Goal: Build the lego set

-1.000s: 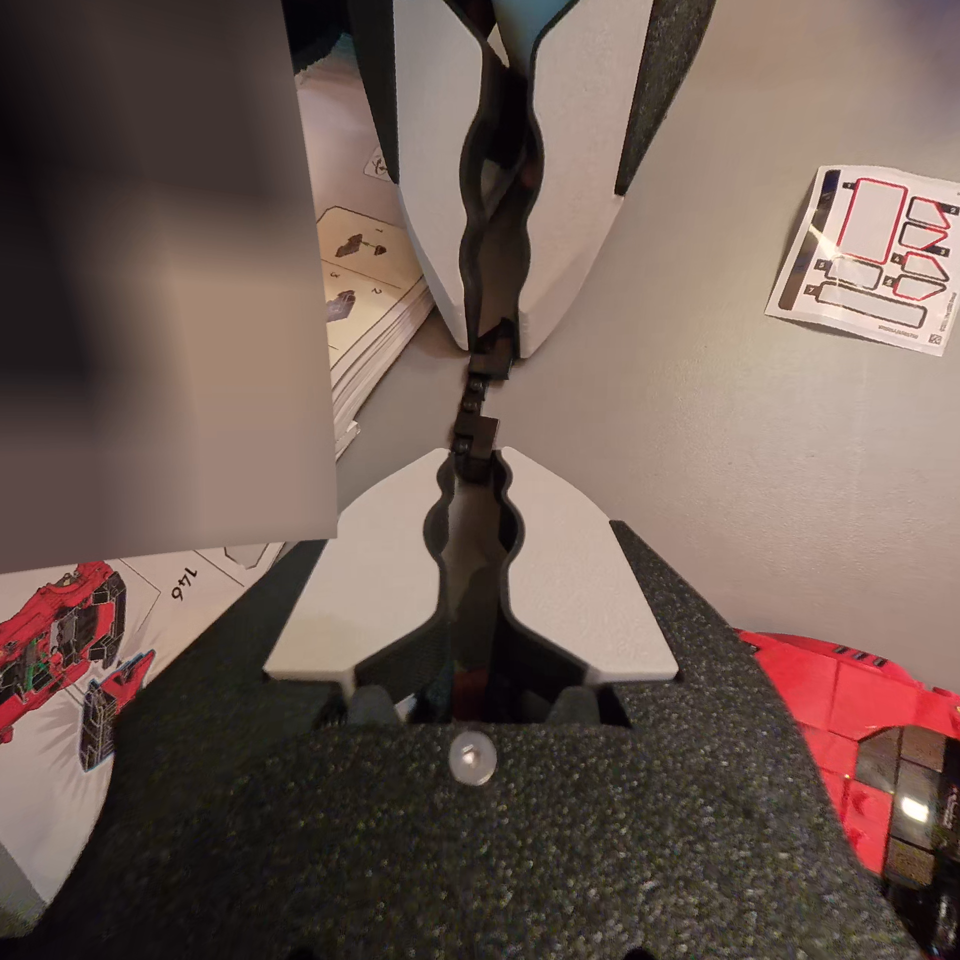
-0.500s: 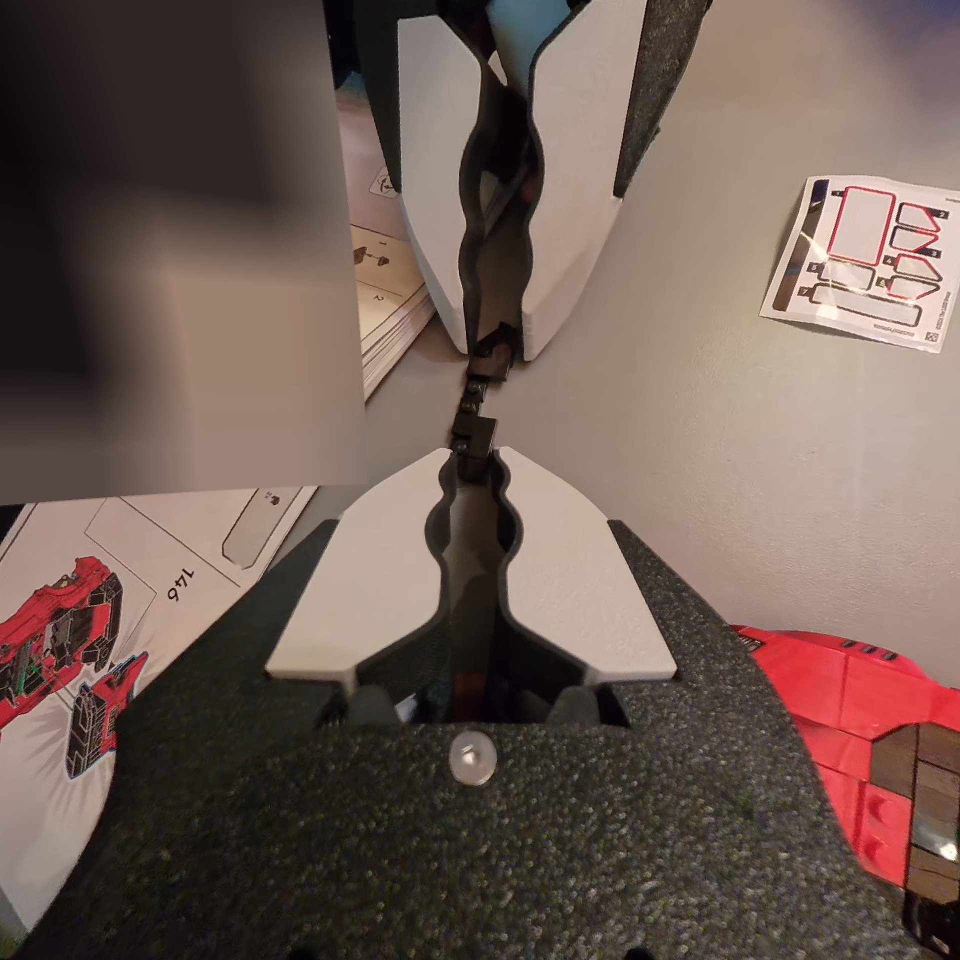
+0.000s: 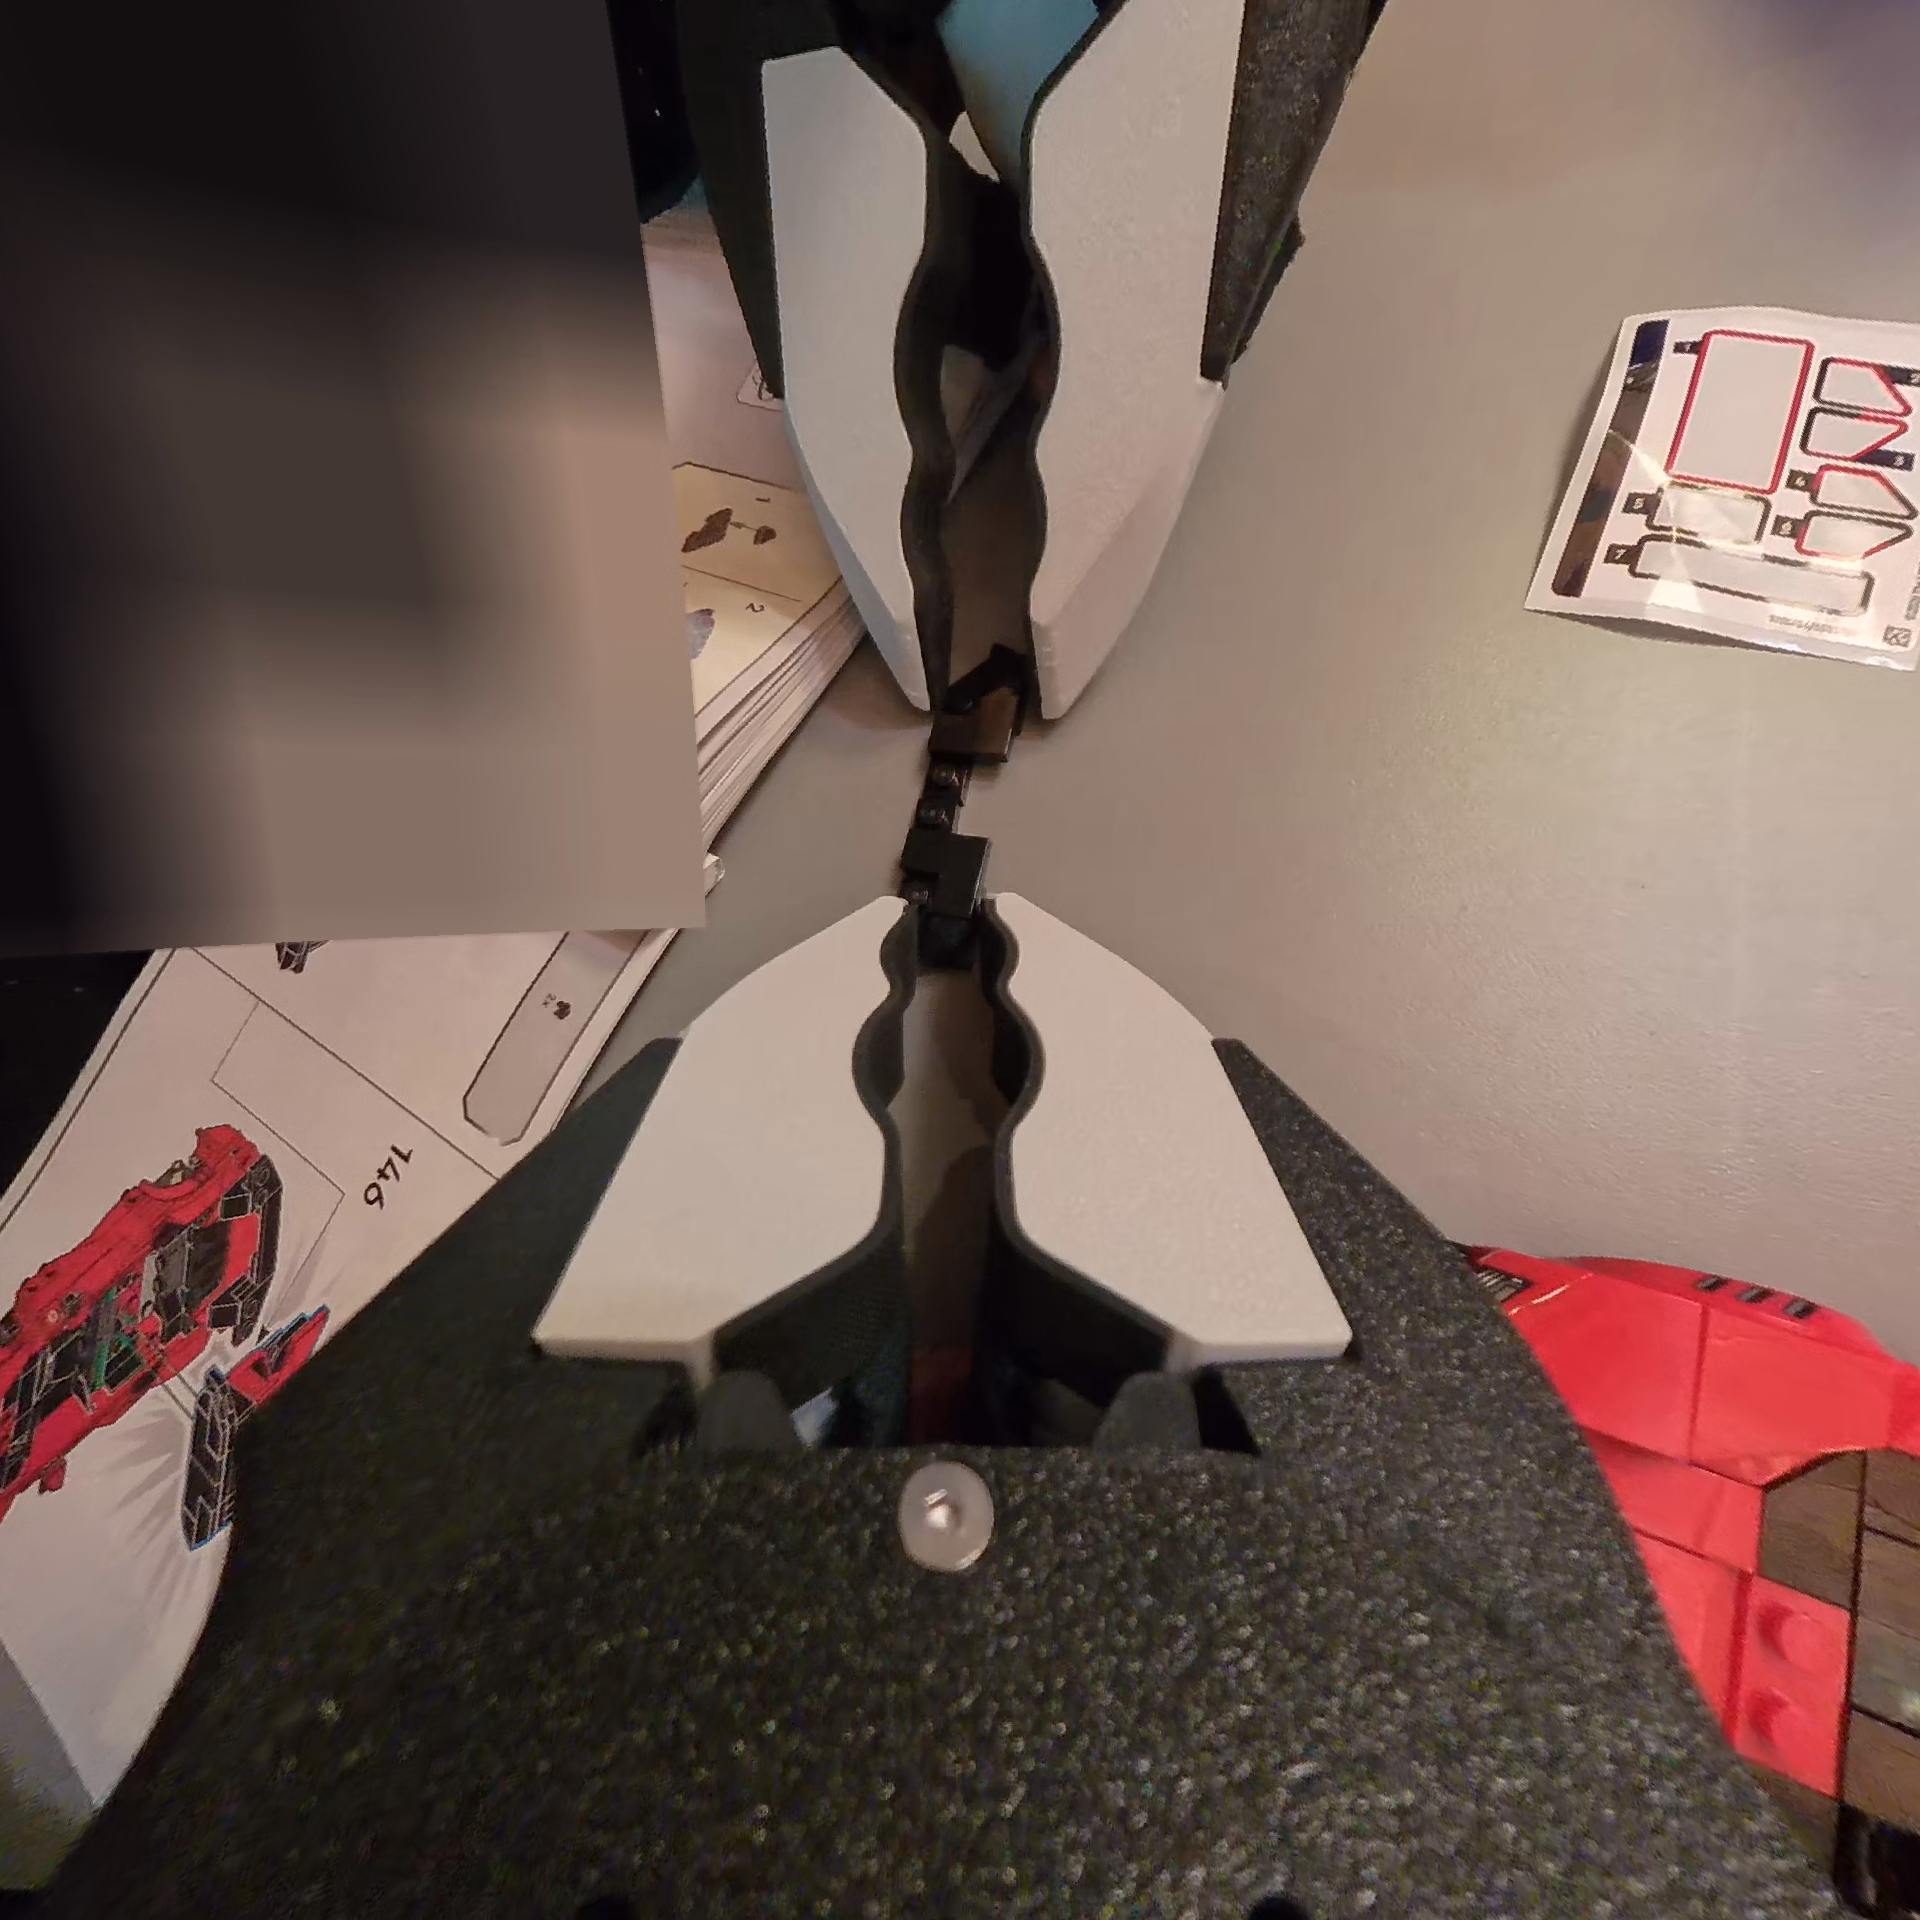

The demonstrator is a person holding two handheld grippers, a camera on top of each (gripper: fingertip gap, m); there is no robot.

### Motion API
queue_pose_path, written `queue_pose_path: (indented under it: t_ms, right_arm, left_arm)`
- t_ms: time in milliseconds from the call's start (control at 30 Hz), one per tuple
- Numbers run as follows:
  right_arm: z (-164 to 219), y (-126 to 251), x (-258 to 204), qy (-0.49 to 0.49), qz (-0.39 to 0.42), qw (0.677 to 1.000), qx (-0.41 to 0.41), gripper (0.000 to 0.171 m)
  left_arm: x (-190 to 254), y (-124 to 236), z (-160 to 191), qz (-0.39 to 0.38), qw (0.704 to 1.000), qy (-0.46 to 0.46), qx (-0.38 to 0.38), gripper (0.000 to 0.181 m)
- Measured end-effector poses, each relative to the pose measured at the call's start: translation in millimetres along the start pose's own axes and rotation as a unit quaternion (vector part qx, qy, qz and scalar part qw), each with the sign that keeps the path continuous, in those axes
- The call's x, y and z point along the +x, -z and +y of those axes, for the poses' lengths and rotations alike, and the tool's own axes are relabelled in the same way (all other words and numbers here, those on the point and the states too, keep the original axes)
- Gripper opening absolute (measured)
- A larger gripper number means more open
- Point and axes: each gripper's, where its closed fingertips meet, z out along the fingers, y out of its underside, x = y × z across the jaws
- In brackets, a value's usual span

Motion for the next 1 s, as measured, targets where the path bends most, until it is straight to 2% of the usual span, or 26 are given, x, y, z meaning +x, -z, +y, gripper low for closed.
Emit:
queue_pose_path:
  t_ms: [800, 1000]
  right_arm:
    - [-0.1, 0.1, -0.2, -0.009, -0.007, 1.000, 0.001, 0.011]
    - [-0.1, 0.3, -0.6, -0.009, -0.008, 1.000, 0.001, 0.012]
  left_arm:
    - [-1.1, -0.2, 0.1, -0.006, 1.000, -0.001, 0.001, 0.022]
    - [-0.1, 1.3, 0.2, -0.001, 1.000, 0.007, 0.003, 0.016]
